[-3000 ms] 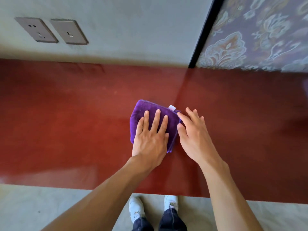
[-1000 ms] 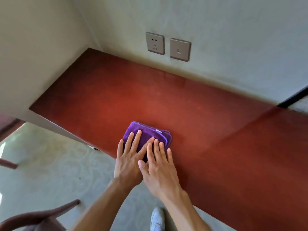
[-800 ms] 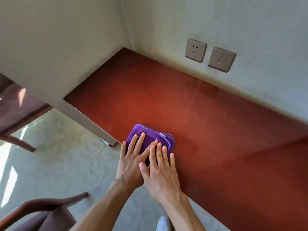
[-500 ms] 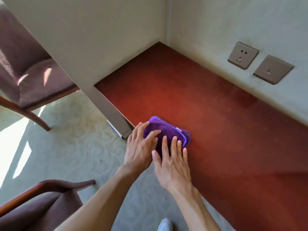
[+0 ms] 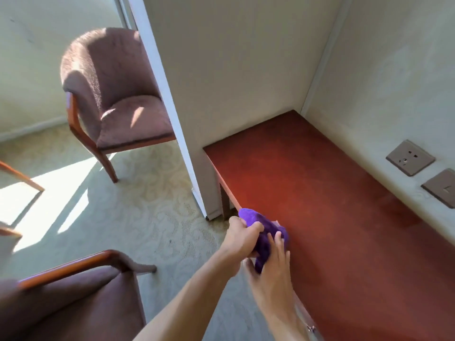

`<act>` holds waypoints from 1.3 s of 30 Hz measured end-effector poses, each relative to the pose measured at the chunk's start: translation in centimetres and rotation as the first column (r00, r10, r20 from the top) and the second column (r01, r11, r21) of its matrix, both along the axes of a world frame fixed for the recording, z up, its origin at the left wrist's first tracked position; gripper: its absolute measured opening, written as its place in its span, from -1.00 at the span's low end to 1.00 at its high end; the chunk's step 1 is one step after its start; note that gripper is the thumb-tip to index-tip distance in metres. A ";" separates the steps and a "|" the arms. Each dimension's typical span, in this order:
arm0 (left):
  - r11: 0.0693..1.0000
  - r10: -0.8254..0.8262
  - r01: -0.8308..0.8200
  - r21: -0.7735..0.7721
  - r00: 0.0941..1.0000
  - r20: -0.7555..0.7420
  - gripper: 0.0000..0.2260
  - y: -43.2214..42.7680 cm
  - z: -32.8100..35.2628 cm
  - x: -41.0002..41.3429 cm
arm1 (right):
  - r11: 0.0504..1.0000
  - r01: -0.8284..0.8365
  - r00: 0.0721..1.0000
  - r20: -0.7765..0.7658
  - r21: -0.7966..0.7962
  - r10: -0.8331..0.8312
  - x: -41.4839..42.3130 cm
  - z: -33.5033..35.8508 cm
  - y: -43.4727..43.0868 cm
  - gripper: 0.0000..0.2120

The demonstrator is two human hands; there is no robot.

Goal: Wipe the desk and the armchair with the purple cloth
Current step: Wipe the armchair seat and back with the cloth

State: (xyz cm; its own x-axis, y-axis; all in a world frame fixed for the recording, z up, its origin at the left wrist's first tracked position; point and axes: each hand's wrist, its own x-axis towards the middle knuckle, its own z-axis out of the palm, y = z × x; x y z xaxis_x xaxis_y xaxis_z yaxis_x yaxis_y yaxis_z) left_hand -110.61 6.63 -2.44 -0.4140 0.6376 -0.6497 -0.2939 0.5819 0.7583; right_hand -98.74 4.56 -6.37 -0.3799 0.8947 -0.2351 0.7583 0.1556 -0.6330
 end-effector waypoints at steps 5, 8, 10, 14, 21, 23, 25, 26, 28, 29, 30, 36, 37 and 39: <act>0.946 0.281 -0.251 0.206 0.951 -0.130 -0.70 -3.6 9.8 -3.8 | 0.999 -0.034 0.885 -0.465 -0.016 0.023 -4.8 7.8 0.7 -0.35; 0.906 0.369 -0.280 0.317 0.889 -0.270 -0.83 -7.7 16.3 -6.4 | 0.968 -0.249 0.799 -0.563 0.013 0.213 -7.9 13.4 0.1 -0.53; 0.902 0.377 -0.256 0.349 0.861 -0.342 -0.82 -11.5 20.4 -8.0 | 0.929 -0.369 0.746 -0.588 0.026 0.313 -10.0 17.4 -1.4 -0.66; 0.939 0.293 -0.114 0.325 0.758 -0.583 -0.69 -21.5 27.7 -10.4 | 0.808 -0.589 0.603 -0.678 -0.023 0.420 -14.5 24.9 -6.1 -0.75; 0.912 0.191 -0.396 0.107 0.178 -0.965 -0.80 -40.4 36.1 -14.0 | 0.431 -0.902 0.314 -0.637 0.031 0.704 -21.8 35.9 -19.8 -0.86; 0.887 0.242 -0.441 0.134 0.199 -0.950 -0.91 -45.4 37.2 -14.0 | 0.364 -0.930 0.252 -0.638 0.049 0.727 -23.6 37.9 -24.9 -0.88; 0.834 0.270 -0.534 0.140 0.173 -0.947 -0.88 -50.2 37.5 -14.2 | 0.299 -0.952 0.188 -0.654 0.061 0.732 -25.2 39.1 -30.3 -0.86; 0.802 0.266 -0.583 0.134 0.148 -0.953 -0.85 -52.7 37.4 -14.5 | 0.268 -0.962 0.168 -0.662 0.052 0.730 -26.0 39.2 -33.0 -0.86; 0.738 0.246 -0.666 0.108 0.117 -0.962 -0.79 -57.5 36.6 -15.1 | 0.209 -0.978 0.142 -0.665 0.021 0.733 -27.7 38.5 -38.2 -0.86; 0.712 0.238 -0.695 0.096 0.111 -0.965 -0.78 -59.9 35.8 -15.5 | 0.180 -0.984 0.139 -0.657 -0.006 0.741 -28.6 37.8 -40.5 -0.83; 0.692 0.228 -0.717 0.081 0.110 -0.968 -0.78 -62.3 34.6 -16.0 | 0.150 -0.987 0.148 -0.640 -0.052 0.754 -29.5 36.9 -42.8 -0.79; 0.639 0.170 -0.760 -0.119 0.290 -0.942 -0.70 -73.9 24.7 -20.1 | -0.012 -0.857 0.329 -0.564 -0.516 0.758 -35.2 27.1 -52.9 -0.68; 0.637 0.172 -0.759 -0.133 0.309 -0.935 -0.71 -75.1 23.0 -20.8 | -0.028 -0.819 0.373 -0.568 -0.573 0.733 -35.8 25.2 -54.1 -0.67; 0.639 0.180 -0.755 -0.145 0.330 -0.927 -0.73 -76.8 19.7 -22.2 | -0.044 -0.748 0.464 -0.569 -0.662 0.679 -36.9 21.5 -56.0 -0.66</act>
State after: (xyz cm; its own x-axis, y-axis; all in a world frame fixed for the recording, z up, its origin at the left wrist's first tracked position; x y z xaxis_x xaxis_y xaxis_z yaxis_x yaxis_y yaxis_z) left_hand -132.77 -70.14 17.24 -0.9860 -0.1529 0.0661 -0.1072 0.8862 0.4507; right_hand -135.64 -51.45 15.09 -0.7340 -0.4695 -0.4908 0.5356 0.0443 -0.8433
